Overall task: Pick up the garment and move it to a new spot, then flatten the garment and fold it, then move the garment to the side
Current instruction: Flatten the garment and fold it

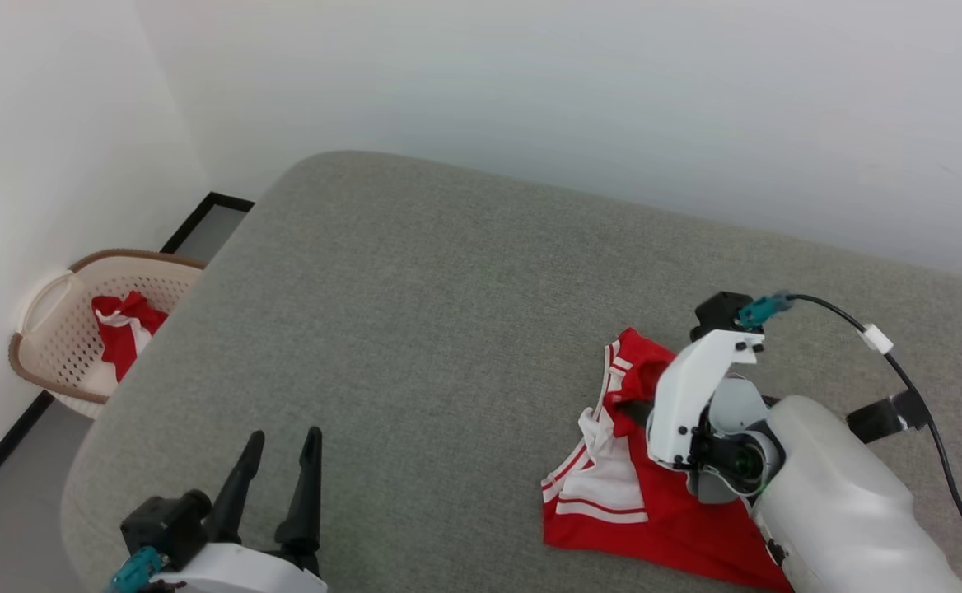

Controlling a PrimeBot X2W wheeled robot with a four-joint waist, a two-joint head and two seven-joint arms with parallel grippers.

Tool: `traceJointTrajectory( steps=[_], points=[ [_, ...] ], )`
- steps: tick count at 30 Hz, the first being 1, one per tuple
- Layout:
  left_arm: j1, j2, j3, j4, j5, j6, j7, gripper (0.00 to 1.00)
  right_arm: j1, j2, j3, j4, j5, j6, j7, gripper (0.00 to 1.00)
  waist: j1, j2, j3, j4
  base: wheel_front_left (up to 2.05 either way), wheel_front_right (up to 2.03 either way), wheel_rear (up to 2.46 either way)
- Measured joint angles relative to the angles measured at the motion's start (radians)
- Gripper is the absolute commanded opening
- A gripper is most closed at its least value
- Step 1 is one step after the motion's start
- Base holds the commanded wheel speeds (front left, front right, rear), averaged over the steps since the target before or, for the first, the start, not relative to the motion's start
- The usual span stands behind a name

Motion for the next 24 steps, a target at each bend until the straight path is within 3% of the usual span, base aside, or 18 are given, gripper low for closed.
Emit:
traceJointTrajectory(
  steps=[1, 2, 3, 12, 20, 24],
  points=[
    [0.0, -0.001, 0.002, 0.001, 0.0, 0.0, 0.0, 1.0, -0.007, 0.0, 0.021, 0.005, 0.001, 0.0, -0.012, 0.48, -0.0001, 0.0, 0.001, -0.001, 0.0, 0.0, 0.0],
    [0.0, -0.002, 0.005, 0.001, 0.0, -0.001, 0.0, 1.0, -0.015, 0.0, 0.039, 0.008, 0.006, 0.0, -0.026, 0.89, 0.0, 0.0, 0.001, -0.002, 0.0, 0.0, 0.0],
    [0.0, -0.003, 0.007, 0.002, 0.0, -0.002, 0.0, 1.0, -0.022, 0.0, 0.051, 0.016, 0.019, 0.0, -0.036, 1.0, -0.0001, 0.0, 0.002, -0.004, 0.0, 0.0, 0.0],
    [-0.007, -0.008, 0.026, 0.006, 0.005, -0.009, 0.0, 1.0, -0.077, 0.0, 0.227, 0.017, 0.001, 0.0, -0.085, 1.0, 0.0, 0.0, -0.001, -0.027, 0.0, 0.0, 0.0],
    [0.013, -0.005, 0.058, -0.006, 0.013, -0.01, 0.0, 1.0, -0.093, 0.0, 0.337, -0.075, 0.015, 0.0, -0.149, 1.0, 0.0, 0.0, -0.015, -0.067, 0.0, 0.0, 0.0],
    [0.032, 0.001, 0.077, -0.014, 0.028, -0.01, -0.002, 1.0, -0.091, -0.04, 0.396, -0.159, 0.016, 0.0, -0.214, 1.0, 0.0, 0.0, -0.026, -0.096, 0.0, 0.0, 0.0]
  ],
)
